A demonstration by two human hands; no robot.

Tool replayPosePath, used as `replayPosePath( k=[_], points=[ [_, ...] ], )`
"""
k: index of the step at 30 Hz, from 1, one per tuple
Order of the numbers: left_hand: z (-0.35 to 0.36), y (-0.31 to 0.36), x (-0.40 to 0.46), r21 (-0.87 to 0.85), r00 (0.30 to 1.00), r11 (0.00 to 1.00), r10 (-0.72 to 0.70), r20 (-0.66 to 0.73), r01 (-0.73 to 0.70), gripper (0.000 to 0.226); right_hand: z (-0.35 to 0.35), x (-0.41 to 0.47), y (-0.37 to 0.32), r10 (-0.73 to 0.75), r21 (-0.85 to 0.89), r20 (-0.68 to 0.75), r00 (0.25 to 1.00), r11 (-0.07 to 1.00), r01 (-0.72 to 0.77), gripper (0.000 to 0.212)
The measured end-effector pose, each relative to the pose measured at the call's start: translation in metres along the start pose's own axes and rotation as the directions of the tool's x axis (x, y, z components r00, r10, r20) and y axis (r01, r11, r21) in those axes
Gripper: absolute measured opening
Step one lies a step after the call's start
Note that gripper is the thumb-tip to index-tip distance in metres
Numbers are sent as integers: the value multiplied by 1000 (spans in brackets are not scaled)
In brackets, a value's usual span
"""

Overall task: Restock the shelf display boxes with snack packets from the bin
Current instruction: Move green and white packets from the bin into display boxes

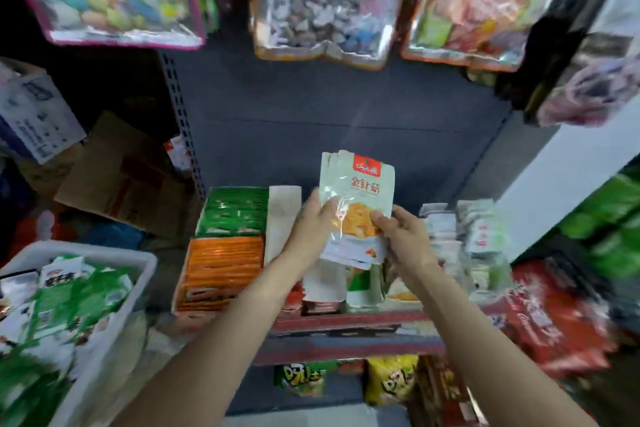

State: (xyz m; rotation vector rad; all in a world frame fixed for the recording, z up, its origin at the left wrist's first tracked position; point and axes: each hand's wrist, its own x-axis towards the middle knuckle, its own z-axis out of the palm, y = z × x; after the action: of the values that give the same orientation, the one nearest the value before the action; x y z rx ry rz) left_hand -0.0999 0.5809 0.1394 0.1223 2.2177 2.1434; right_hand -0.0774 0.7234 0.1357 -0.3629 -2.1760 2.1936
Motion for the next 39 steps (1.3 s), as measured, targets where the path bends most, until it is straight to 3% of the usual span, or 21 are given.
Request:
replayPosePath(
  k=[3,6,10,12,16,18,21,25,27,32,35,39],
  points=[
    [47,-7,15,70,997,998,-7,75,2,21,-49,8,-5,20,24,69,997,999,-22,14],
    [76,-22,29,245,994,969,17,112,-44,31,-88,24,-9,-37,26,-68,997,999,39,13],
    [90,-49,36,679,942,703,-41,333,-209,45,-126,51,-5,-21,74,-193,981,997,36,20],
    [93,-58,33,754,916,608,-106,386,-248,50,-135,62,-1,32,138,-193,981,990,-5,23],
    [95,-58,27,796,929,536,-55,366,-282,49,-141,76,3,44,197,-147,988,980,-15,24],
    [95,-56,21,796,923,529,-61,380,-294,42,-141,81,4,14,203,-112,994,979,9,23],
    [97,-59,12,749,912,613,-110,396,-251,33,-138,87,6,-41,257,-7,999,965,41,26],
    [96,-62,7,692,918,693,-111,381,-203,32,-129,88,9,-62,324,155,986,946,9,57],
    [93,-64,4,681,913,699,-101,396,-218,33,-128,87,15,-38,313,233,972,949,-39,57],
    [92,-66,0,678,914,709,-120,388,-195,34,-150,87,40,3,202,243,970,978,-54,47],
    [93,-60,0,674,916,713,-116,384,-192,34,-158,92,35,-59,-139,163,985,987,83,27],
    [93,-56,1,682,920,712,-136,369,-168,34,-156,98,26,-141,-431,210,968,875,221,29]
  ],
)
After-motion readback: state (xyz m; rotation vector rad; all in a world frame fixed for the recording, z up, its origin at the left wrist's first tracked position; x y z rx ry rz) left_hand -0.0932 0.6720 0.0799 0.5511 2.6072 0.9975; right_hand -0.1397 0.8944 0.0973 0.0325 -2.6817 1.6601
